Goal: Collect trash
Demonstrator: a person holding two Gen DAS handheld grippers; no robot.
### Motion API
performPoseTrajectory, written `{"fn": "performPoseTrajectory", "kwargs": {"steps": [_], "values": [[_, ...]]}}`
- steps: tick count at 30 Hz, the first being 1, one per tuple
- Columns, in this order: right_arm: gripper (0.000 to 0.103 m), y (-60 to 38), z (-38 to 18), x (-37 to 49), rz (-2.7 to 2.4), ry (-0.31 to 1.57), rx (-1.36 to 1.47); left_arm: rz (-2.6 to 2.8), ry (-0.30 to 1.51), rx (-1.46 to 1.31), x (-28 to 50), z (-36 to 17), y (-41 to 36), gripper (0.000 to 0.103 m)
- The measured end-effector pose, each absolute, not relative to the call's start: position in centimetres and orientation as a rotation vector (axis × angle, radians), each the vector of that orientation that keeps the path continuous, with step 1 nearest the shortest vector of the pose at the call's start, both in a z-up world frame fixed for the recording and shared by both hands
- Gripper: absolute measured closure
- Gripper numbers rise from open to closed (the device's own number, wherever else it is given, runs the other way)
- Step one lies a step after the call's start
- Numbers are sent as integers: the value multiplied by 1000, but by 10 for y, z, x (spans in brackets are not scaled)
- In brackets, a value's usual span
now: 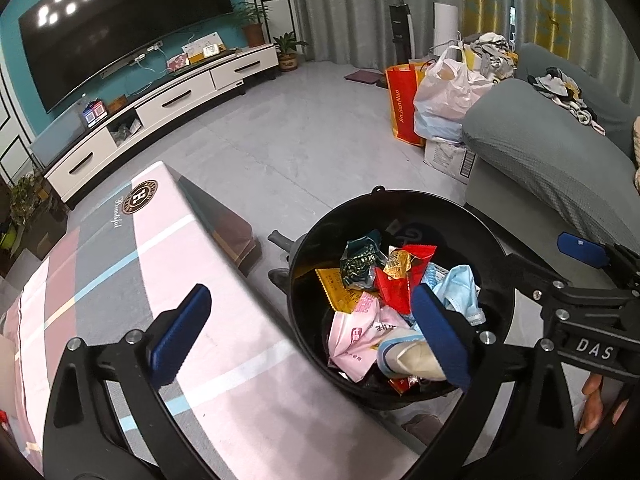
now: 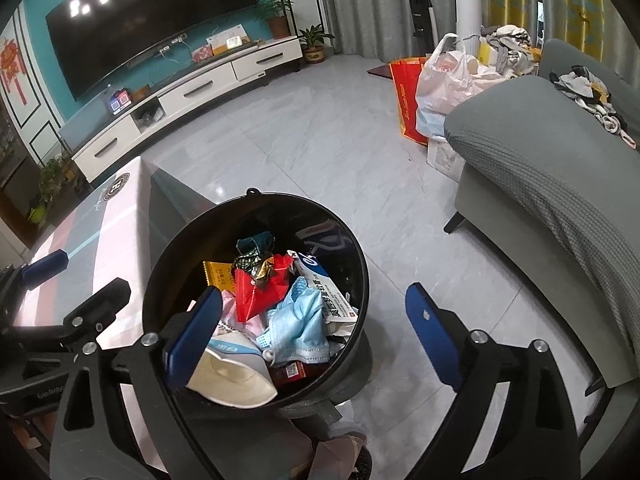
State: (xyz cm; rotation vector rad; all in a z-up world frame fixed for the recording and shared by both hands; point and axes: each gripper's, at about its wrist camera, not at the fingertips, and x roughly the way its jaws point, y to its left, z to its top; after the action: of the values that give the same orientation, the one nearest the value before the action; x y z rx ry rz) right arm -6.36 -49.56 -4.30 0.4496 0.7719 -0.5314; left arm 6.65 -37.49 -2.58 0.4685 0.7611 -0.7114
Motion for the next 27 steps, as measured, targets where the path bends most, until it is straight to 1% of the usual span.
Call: {"fn": "performPoseTrajectory", "kwargs": {"steps": [3, 15, 27], "values": [[3, -491, -35, -71, -530, 750, 447, -692, 753, 450, 63, -18, -364, 3], [3, -452, 8, -107, -481, 718, 378, -653, 714, 398, 24, 36, -305, 3], [3, -403, 51, -150, -458, 662, 281, -575, 693, 355, -20, 78, -257, 3]]}}
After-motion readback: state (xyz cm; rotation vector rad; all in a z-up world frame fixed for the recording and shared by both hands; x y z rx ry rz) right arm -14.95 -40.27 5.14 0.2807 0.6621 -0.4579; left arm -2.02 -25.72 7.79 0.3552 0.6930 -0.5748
